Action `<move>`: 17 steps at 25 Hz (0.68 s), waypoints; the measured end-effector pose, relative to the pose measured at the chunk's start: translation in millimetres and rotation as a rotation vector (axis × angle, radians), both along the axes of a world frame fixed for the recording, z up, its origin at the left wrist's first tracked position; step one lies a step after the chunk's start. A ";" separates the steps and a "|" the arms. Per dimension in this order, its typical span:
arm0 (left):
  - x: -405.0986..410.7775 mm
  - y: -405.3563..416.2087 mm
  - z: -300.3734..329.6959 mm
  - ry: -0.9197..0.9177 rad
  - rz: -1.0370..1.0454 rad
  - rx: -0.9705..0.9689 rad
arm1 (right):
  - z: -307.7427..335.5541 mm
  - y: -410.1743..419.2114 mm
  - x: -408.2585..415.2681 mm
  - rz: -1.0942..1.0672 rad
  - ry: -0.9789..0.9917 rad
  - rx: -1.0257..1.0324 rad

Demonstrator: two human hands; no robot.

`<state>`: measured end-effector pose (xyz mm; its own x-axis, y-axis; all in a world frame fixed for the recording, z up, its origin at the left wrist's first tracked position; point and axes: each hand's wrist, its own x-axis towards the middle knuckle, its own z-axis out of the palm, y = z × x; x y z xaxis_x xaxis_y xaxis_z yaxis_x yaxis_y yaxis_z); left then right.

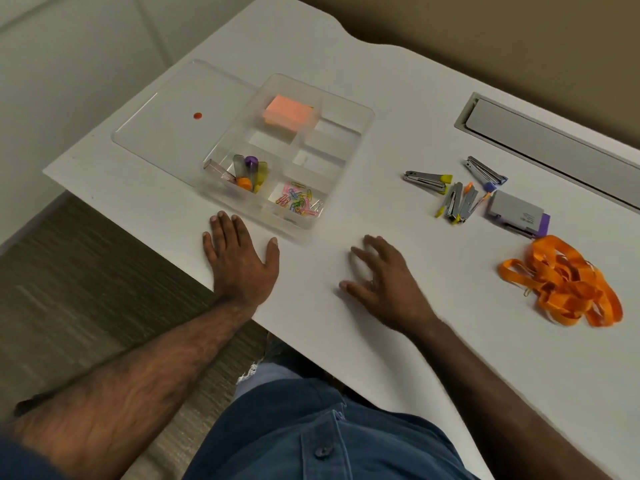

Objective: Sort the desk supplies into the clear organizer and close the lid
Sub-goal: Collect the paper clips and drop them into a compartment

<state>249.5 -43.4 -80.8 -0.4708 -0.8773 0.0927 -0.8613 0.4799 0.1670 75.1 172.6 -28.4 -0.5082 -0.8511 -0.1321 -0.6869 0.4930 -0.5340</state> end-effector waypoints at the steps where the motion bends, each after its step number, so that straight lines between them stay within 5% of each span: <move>1: -0.1 -0.1 0.2 -0.001 -0.001 0.003 | -8.3 8.5 7.1 0.080 0.088 0.017; 7: -0.5 0.0 0.3 -0.002 -0.005 0.001 | -21.8 55.0 8.2 0.124 0.332 -0.163; 17: 0.3 0.7 0.0 0.001 -0.010 0.000 | -4.8 85.1 8.5 0.137 0.319 0.071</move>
